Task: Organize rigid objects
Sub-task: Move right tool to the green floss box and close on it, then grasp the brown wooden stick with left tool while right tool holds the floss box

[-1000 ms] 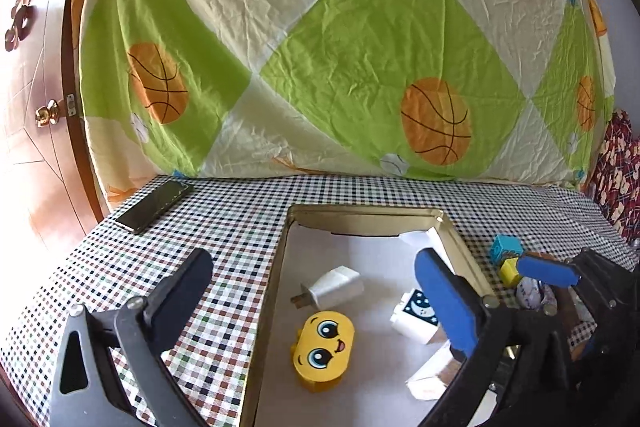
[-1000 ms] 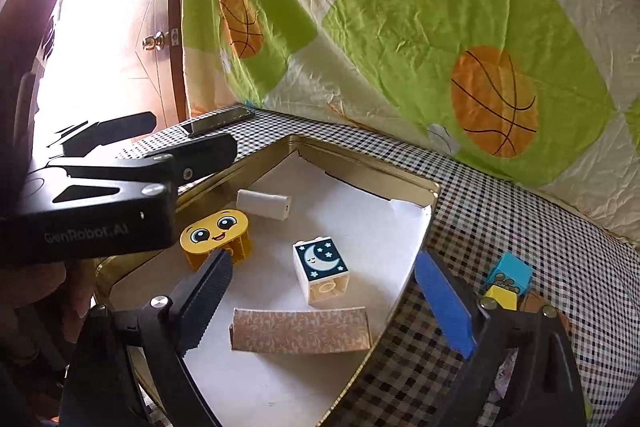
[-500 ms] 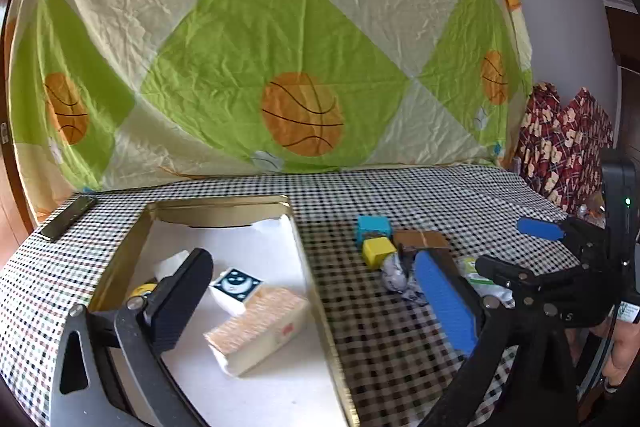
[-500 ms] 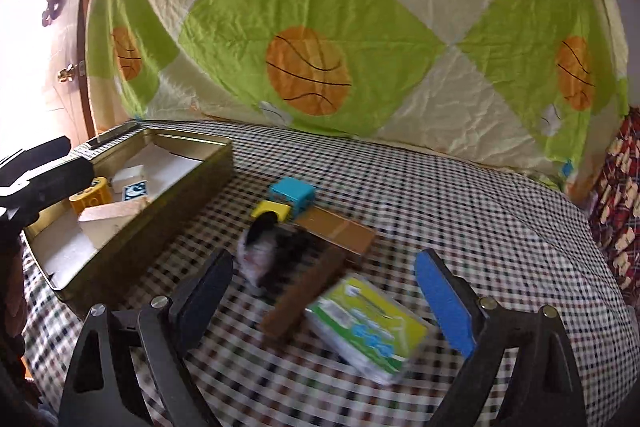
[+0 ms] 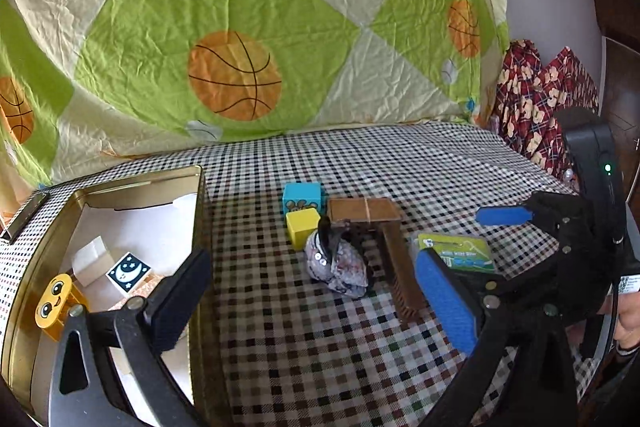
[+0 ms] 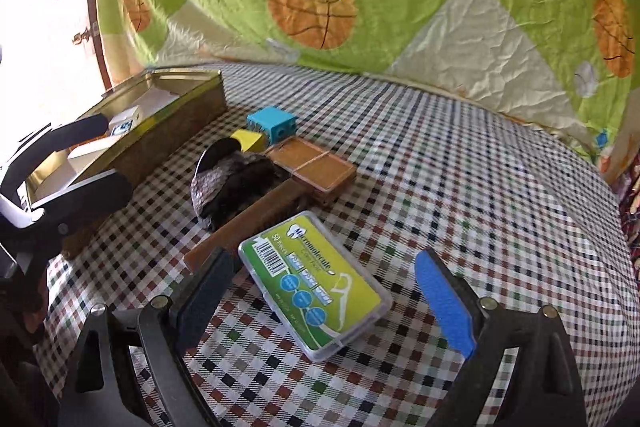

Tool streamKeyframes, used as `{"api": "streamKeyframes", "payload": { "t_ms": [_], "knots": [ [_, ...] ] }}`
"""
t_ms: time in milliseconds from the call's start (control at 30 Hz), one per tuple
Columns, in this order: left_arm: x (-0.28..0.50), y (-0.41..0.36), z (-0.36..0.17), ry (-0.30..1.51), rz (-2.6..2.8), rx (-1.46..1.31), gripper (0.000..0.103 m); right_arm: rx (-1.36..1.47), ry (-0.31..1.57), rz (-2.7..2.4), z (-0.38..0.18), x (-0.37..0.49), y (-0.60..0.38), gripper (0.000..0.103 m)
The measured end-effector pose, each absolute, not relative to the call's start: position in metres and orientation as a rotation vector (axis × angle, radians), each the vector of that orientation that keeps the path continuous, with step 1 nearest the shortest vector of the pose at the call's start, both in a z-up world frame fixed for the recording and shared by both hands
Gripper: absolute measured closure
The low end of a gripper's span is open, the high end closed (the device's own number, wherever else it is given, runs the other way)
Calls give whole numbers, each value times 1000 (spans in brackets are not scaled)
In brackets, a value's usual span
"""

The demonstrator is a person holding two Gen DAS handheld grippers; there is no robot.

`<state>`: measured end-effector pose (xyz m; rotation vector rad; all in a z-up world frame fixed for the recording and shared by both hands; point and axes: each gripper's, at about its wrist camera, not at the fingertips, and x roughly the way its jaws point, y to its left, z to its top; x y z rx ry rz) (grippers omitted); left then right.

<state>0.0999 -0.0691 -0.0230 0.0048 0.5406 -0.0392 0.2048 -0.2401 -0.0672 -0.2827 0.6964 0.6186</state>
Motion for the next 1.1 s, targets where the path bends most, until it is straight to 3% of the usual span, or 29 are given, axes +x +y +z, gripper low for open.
{"api": "streamKeyframes", "payload": {
  "t_ms": [100,167,200,233,533,600,733,900,1100],
  "knots": [
    [103,-72,-24,552,-55,10,1,-306,721,623,-71,211,-236,9],
    [104,-76,-25,558,-68,27,1,-302,758,637,-75,215,-234,24],
    [104,-78,-25,560,-75,37,1,-305,772,638,-77,216,-232,41],
    [105,-81,-25,562,-84,48,2,-304,775,637,-78,217,-233,44],
    [115,-106,-29,609,-167,101,38,-237,715,432,-72,213,-256,46],
    [120,-114,-31,630,-197,113,54,-214,721,418,-71,218,-262,46],
    [133,-125,-34,661,-223,117,55,-212,718,409,-69,218,-264,46],
    [154,-136,-42,742,-260,110,66,-207,727,394,-70,221,-264,46],
    [173,-141,-52,822,-251,106,69,-197,744,375,-72,226,-265,46]
  ]
}}
